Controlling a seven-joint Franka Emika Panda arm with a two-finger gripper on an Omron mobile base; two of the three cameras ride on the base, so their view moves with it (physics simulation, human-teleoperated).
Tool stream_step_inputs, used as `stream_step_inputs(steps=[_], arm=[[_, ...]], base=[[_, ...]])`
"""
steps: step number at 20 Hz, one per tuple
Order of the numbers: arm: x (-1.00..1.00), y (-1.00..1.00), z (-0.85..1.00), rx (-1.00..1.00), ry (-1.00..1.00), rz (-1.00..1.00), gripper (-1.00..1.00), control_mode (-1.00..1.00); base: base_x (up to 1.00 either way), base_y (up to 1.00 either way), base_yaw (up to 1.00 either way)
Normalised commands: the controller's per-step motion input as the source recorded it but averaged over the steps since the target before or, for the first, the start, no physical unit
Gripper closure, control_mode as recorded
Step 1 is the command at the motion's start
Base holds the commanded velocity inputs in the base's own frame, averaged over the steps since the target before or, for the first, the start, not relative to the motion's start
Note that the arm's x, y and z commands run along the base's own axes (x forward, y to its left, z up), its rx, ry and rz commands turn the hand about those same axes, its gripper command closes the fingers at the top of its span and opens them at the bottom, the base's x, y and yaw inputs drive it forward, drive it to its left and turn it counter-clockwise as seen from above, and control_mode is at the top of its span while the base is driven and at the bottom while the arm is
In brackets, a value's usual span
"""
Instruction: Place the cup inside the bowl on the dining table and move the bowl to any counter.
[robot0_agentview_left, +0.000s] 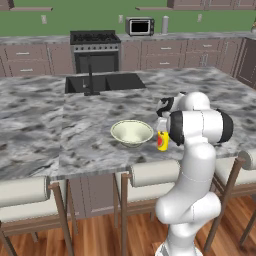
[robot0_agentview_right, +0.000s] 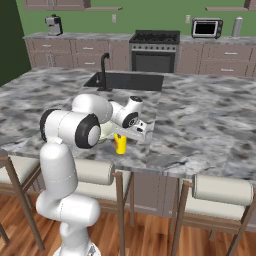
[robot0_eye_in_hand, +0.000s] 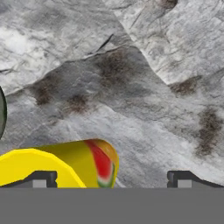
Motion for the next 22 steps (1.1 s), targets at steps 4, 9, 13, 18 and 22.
stream_step_inputs(steps=[4,9,13,18,22], arm=[[0.0,0.0,0.0,0.0,0.0,0.0,1.0,-1.0],[0.0,0.0,0.0,0.0,0.0,0.0,1.0,-1.0],[0.0,0.0,0.0,0.0,0.0,0.0,1.0,-1.0],[0.0,0.0,0.23,0.0,0.0,0.0,1.0,-1.0],[0.0,0.0,0.48,0.0,0.0,0.0,1.0,-1.0]], base=[[0.0,0.0,0.0],[0.0,0.0,0.0],[0.0,0.0,0.0],[0.0,0.0,0.0],[0.0,0.0,0.0]])
